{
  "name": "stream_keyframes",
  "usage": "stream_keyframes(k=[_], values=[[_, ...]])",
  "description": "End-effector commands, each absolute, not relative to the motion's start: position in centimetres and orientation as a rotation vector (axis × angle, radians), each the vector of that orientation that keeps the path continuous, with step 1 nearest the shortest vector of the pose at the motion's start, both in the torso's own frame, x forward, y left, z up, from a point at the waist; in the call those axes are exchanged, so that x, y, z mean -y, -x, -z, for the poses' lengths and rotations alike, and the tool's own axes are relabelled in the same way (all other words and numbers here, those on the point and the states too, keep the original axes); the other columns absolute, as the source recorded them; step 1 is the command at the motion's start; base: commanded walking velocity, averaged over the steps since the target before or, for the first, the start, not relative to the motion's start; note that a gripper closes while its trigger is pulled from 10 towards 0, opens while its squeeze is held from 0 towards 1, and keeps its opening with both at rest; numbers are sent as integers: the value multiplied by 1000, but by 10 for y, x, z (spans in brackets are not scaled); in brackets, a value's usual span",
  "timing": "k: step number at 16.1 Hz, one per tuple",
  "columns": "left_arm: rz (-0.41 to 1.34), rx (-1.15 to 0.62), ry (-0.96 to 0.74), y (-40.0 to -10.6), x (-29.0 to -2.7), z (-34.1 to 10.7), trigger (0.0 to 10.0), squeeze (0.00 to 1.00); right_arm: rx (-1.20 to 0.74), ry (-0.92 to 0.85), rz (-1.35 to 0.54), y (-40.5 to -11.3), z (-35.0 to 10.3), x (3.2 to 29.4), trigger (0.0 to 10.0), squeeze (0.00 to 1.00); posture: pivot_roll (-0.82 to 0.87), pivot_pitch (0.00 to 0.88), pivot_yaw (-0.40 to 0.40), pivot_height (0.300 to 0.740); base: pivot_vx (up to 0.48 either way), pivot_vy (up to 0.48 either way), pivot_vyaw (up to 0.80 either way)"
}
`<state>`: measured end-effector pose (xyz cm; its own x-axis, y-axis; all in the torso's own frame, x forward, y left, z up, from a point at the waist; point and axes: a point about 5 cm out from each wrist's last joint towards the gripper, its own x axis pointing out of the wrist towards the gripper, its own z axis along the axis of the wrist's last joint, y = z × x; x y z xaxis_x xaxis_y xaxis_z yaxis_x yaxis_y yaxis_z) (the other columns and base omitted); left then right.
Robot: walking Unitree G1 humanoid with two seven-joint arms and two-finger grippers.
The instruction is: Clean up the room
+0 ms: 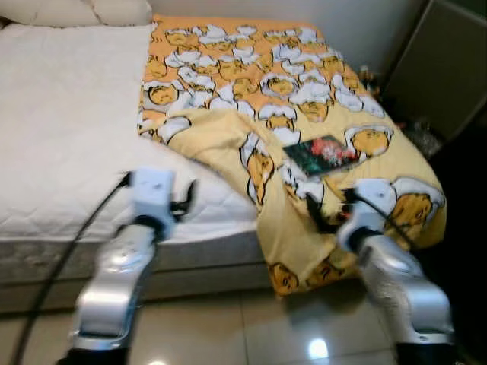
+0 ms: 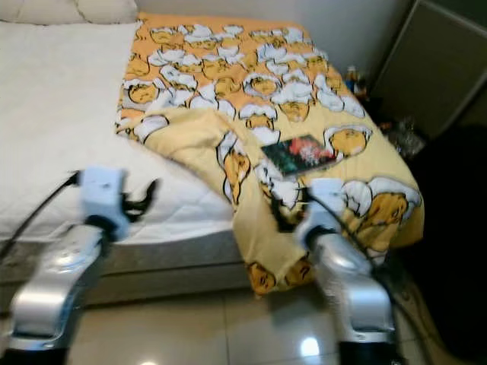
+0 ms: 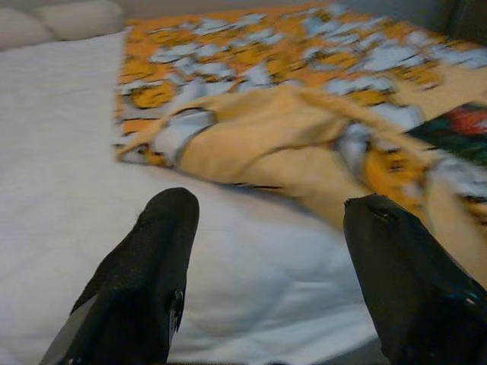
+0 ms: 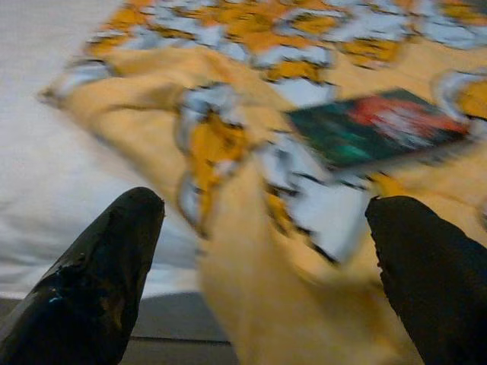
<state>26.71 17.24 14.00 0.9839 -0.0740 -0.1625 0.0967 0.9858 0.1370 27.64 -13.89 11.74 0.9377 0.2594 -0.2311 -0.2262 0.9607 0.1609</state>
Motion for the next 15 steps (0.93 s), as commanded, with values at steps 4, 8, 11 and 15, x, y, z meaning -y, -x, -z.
stream_keyframes(k=[4, 8, 11, 15], values=[[126, -146, -135, -268, -160, -139, 10000, 200, -256, -100, -201, -276, -116, 154, 10000, 0, -104, 0, -48, 740, 330, 0, 0], [131, -144, -142, -269, -161, -139, 10000, 204, -271, -101, -206, -277, -114, 153, 10000, 0, -98, 0, -49, 740, 339, 0, -297], [134, -140, -148, -270, -162, -140, 10000, 204, -271, -95, -194, -278, -113, 153, 10000, 0, -96, 0, -47, 740, 369, 0, -519], [140, -141, -151, -269, -162, -139, 10000, 192, -272, -87, -186, -278, -112, 154, 10000, 0, -96, 0, -45, 740, 371, 0, 0]])
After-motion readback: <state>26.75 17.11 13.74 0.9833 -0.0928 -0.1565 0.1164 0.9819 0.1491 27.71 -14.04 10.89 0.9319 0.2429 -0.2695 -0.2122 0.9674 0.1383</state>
